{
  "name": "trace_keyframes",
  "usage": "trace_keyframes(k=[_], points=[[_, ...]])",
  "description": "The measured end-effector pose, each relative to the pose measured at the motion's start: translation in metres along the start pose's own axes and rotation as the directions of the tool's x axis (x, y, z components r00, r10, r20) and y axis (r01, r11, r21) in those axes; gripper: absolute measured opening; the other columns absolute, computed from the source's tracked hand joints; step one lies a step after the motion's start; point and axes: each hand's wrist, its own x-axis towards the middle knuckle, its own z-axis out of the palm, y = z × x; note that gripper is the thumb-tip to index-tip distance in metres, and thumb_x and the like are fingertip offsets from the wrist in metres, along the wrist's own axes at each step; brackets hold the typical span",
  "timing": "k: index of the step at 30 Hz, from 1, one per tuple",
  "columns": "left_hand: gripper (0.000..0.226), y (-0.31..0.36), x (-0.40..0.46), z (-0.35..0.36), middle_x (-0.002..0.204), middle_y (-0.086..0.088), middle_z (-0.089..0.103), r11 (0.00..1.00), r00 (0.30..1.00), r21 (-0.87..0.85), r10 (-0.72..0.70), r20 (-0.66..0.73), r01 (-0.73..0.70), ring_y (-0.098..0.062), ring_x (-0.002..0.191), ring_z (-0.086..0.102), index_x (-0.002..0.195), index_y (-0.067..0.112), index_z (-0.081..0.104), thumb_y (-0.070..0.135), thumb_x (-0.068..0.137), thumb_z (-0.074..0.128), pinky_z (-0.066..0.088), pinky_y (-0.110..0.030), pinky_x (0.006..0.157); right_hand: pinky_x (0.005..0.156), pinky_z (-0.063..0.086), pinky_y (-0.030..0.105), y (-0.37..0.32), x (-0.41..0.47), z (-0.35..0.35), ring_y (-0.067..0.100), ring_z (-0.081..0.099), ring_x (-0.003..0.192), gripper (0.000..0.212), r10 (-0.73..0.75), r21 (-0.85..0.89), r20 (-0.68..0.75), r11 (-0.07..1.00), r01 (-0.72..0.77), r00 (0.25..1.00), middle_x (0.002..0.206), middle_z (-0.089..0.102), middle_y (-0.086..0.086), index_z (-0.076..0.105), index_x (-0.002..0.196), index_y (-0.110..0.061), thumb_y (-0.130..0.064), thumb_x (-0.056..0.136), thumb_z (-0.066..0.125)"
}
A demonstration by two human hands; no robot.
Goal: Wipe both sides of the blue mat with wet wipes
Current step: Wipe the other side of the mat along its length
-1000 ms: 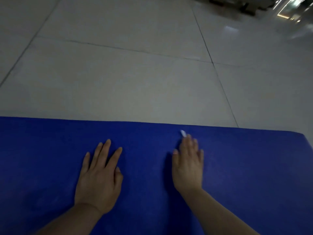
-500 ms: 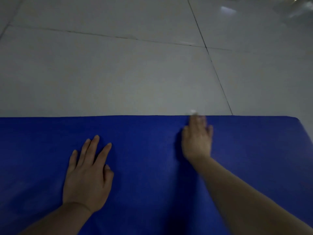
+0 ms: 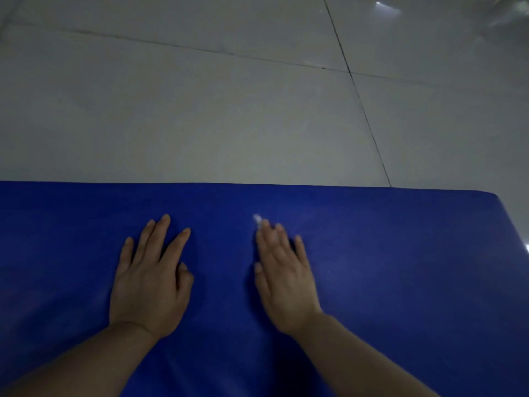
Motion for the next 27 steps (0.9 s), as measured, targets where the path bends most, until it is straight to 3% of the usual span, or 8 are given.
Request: trace_keyframes(k=[2, 7, 10, 14, 17, 20, 24, 27], points=[[0.059, 0.0, 0.0, 0.0, 0.154, -0.014, 0.031, 1.0, 1.0, -0.013, 0.002, -0.006, -0.002, -0.028, 0.142, 0.026, 0.139, 0.012, 0.049, 0.031, 0.087, 0.027, 0.013, -0.046, 0.115, 0.117, 0.014, 0.042, 0.009, -0.008, -0.003, 0.018, 0.02, 0.143, 0.057, -0.028, -0.003, 0.012, 1.0, 0.028, 1.0, 0.157, 0.019, -0.002, 0.017, 0.151, -0.016, -0.029, 0.097, 0.019], [0.06, 0.002, 0.001, 0.001, 0.154, -0.013, 0.032, 1.0, 1.0, -0.001, -0.007, -0.017, 0.007, -0.028, 0.142, 0.027, 0.139, 0.013, 0.048, 0.032, 0.087, 0.025, 0.015, -0.047, 0.115, 0.118, -0.001, 0.043, 0.095, -0.024, -0.017, 0.019, 0.005, 0.146, 0.054, 0.532, 0.012, -0.036, 0.847, -0.532, 0.846, 0.159, 0.005, 0.0, -0.005, 0.15, -0.022, -0.027, 0.1, 0.016], [0.062, 0.002, -0.001, 0.001, 0.154, -0.013, 0.031, 1.0, 1.0, -0.002, -0.017, -0.015, 0.017, -0.028, 0.142, 0.027, 0.14, 0.014, 0.048, 0.033, 0.087, 0.023, 0.018, -0.049, 0.116, 0.114, 0.011, 0.044, 0.041, -0.03, -0.008, 0.025, 0.021, 0.143, 0.058, 0.333, 0.006, -0.075, 0.943, -0.333, 0.94, 0.157, 0.018, 0.004, 0.016, 0.151, -0.01, -0.03, 0.096, 0.016], [0.064, 0.002, 0.002, -0.001, 0.155, -0.012, 0.03, 1.0, 1.0, -0.004, -0.013, -0.006, 0.013, -0.026, 0.143, 0.025, 0.141, 0.016, 0.047, 0.035, 0.087, 0.02, 0.016, -0.049, 0.117, 0.117, 0.01, 0.039, -0.002, -0.049, 0.0, 0.015, 0.016, 0.144, 0.054, -0.078, 0.042, 0.041, 0.996, 0.076, 0.996, 0.159, 0.013, -0.005, 0.013, 0.152, -0.017, -0.032, 0.1, 0.016], [0.064, 0.001, 0.0, 0.0, 0.155, -0.011, 0.029, 1.0, 1.0, -0.012, -0.008, -0.008, 0.008, -0.026, 0.144, 0.024, 0.142, 0.017, 0.046, 0.036, 0.087, 0.019, 0.015, -0.048, 0.117, 0.117, 0.01, 0.043, 0.062, -0.056, -0.01, 0.015, 0.015, 0.144, 0.058, 0.262, -0.022, -0.017, 0.965, -0.262, 0.965, 0.158, 0.014, -0.004, 0.0, 0.152, -0.024, -0.031, 0.098, 0.02], [0.061, 0.002, 0.0, 0.0, 0.155, -0.012, 0.03, 0.999, 1.0, -0.047, -0.008, -0.03, 0.007, -0.027, 0.144, 0.025, 0.141, 0.016, 0.047, 0.033, 0.087, 0.024, 0.014, -0.048, 0.117, 0.118, -0.005, 0.042, 0.09, -0.062, -0.024, 0.015, -0.006, 0.146, 0.053, 0.59, -0.026, 0.051, 0.807, -0.59, 0.806, 0.16, -0.006, -0.002, -0.019, 0.142, -0.027, -0.035, 0.101, 0.013], [0.059, 0.001, -0.002, -0.001, 0.155, -0.012, 0.029, 0.995, 0.998, -0.1, -0.008, -0.067, 0.001, -0.025, 0.145, 0.023, 0.141, 0.014, 0.048, 0.03, 0.088, 0.028, 0.011, -0.044, 0.118, 0.117, -0.01, 0.033, 0.009, -0.076, -0.004, 0.011, -0.005, 0.145, 0.059, -0.013, 0.012, 0.142, 1.0, 0.011, 0.99, 0.159, -0.006, -0.009, 0.002, 0.152, -0.018, -0.042, 0.099, 0.003], [0.058, 0.0, -0.003, -0.002, 0.154, -0.014, 0.031, 0.987, 0.993, -0.158, 0.017, -0.113, -0.035, -0.027, 0.144, 0.024, 0.139, 0.01, 0.05, 0.029, 0.088, 0.029, 0.011, -0.043, 0.118, 0.115, -0.015, 0.032, 0.011, -0.077, -0.003, 0.006, -0.015, 0.143, 0.063, -0.034, -0.019, 0.137, 0.999, 0.037, 0.99, 0.155, -0.02, -0.017, -0.006, 0.15, -0.022, -0.05, 0.095, -0.01]])
